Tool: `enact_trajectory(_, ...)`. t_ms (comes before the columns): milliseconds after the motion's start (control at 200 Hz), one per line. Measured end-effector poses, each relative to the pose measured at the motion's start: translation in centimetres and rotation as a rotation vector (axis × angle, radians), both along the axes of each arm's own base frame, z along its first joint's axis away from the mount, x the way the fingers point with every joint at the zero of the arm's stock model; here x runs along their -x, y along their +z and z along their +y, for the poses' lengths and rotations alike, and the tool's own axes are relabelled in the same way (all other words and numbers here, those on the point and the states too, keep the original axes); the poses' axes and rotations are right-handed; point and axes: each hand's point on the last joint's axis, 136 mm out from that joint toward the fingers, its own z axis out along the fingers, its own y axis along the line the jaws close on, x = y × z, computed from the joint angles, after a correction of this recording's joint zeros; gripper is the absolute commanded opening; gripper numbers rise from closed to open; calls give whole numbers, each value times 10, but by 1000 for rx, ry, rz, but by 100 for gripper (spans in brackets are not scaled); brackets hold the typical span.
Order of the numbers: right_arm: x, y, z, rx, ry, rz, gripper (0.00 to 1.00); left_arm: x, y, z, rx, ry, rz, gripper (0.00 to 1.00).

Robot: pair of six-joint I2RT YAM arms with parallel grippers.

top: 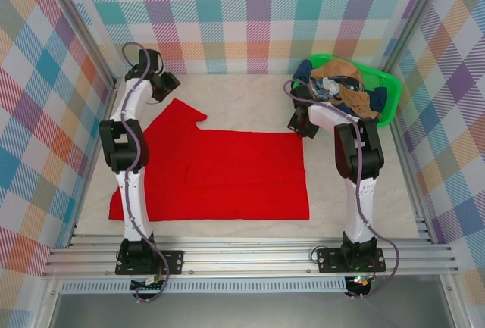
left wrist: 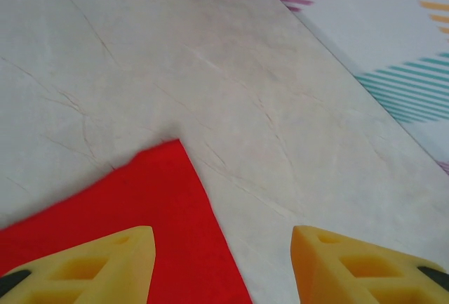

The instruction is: Fold and stack the t-shirts

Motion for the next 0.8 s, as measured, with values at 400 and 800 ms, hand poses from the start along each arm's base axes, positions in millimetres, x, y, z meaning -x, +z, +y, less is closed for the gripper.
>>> enact_trajectory(400,-10,13,11,-45,23,-19,0,-25,-45,11,-179,67,56,52)
enact_trajectory(800,-6,9,18,-75,44,-5,0,-35,-82,13,-230,60,81,43)
